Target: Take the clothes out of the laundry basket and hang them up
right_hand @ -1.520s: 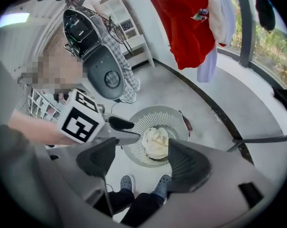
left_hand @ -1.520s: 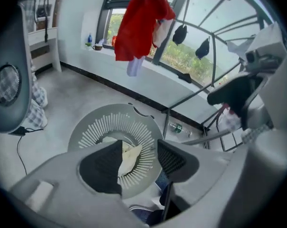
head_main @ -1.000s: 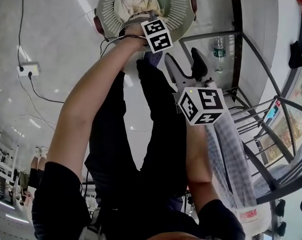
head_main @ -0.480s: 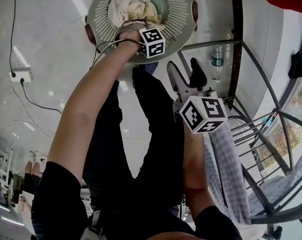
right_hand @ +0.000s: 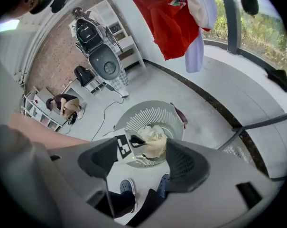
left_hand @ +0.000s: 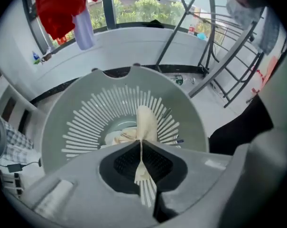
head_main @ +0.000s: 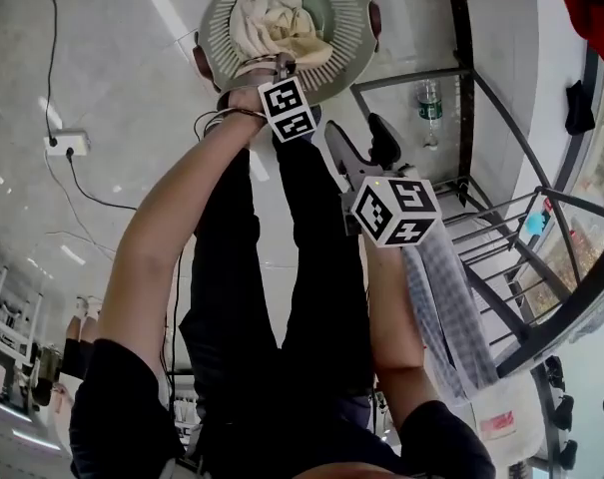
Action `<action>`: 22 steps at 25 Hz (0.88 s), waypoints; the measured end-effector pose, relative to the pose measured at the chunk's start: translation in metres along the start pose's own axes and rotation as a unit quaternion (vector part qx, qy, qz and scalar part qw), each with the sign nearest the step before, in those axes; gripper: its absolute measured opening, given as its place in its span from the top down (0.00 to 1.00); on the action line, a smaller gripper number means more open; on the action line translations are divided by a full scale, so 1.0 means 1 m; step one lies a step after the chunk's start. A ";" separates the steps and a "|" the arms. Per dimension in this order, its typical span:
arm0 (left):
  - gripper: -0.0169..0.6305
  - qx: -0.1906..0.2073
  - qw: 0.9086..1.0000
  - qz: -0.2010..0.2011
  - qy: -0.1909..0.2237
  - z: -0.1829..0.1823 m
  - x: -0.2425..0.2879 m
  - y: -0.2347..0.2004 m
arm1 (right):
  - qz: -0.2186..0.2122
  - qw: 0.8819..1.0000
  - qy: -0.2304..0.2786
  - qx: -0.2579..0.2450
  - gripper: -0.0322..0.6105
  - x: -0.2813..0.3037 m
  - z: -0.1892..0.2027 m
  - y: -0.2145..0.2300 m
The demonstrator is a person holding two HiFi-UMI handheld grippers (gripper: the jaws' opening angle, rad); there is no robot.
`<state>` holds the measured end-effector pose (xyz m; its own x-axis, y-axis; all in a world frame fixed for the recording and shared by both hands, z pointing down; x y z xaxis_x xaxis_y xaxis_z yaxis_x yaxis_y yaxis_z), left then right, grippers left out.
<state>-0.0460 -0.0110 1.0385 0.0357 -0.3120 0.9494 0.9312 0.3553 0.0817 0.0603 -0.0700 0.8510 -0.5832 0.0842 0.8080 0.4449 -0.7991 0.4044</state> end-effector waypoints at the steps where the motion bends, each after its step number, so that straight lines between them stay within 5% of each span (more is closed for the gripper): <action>1: 0.93 -0.008 1.000 -0.005 0.008 -0.001 -0.020 -0.001 | 0.002 1.000 -0.001 -0.001 0.46 -0.009 -0.004 -0.006; 7: 0.93 -0.098 0.992 -0.008 0.075 -0.020 -0.152 -0.017 | 0.001 1.000 -0.005 -0.015 0.46 -0.068 -0.032 -0.048; 12: 0.93 -0.183 0.974 -0.012 0.133 -0.040 -0.261 -0.044 | -0.005 0.999 -0.003 -0.035 0.46 -0.118 -0.057 -0.089; 22: 0.93 -0.264 0.941 0.000 0.214 -0.095 -0.455 -0.064 | -0.018 0.998 0.024 -0.059 0.46 -0.226 -0.103 -0.144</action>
<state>-0.0877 0.0243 0.5726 0.0742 -0.6784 0.7309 0.9776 -0.0954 -0.1878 0.0579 -0.0353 0.5662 -0.6298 0.0875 0.7718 0.3426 -0.8605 0.3771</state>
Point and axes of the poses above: the fingertips, and each gripper's own axes: x forward along the fingers, y to its right, z out of its underside, the point moved 7 cm from there along -x, backward along the fingers, and after that the axes turned 2 degrees about -z, right-handed, at the moved point
